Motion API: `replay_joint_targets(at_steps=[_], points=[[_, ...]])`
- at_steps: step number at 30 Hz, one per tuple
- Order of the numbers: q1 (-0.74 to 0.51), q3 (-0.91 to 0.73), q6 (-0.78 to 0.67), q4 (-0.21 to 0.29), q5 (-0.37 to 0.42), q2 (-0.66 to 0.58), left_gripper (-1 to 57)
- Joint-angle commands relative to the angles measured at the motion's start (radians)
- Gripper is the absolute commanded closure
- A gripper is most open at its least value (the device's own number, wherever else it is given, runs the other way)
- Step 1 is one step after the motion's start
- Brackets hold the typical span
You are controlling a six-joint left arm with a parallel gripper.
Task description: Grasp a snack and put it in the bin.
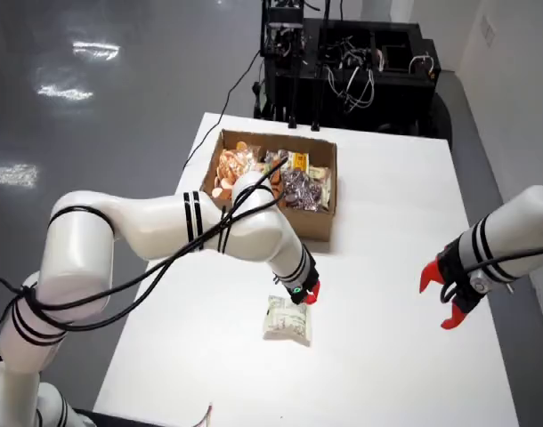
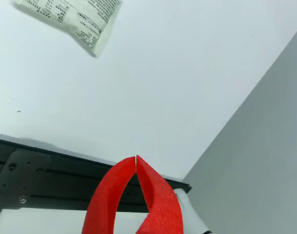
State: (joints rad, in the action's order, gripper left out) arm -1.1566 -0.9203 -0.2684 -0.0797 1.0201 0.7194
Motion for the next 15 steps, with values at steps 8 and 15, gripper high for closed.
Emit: replay_joint_targets(at_steps=[8, 15], points=[[0.006, 0.0, 0.017, 0.0, -0.007, 0.0, 56.7], [0.008, 0.001, -0.004, -0.001, -0.006, 0.0, 56.8]])
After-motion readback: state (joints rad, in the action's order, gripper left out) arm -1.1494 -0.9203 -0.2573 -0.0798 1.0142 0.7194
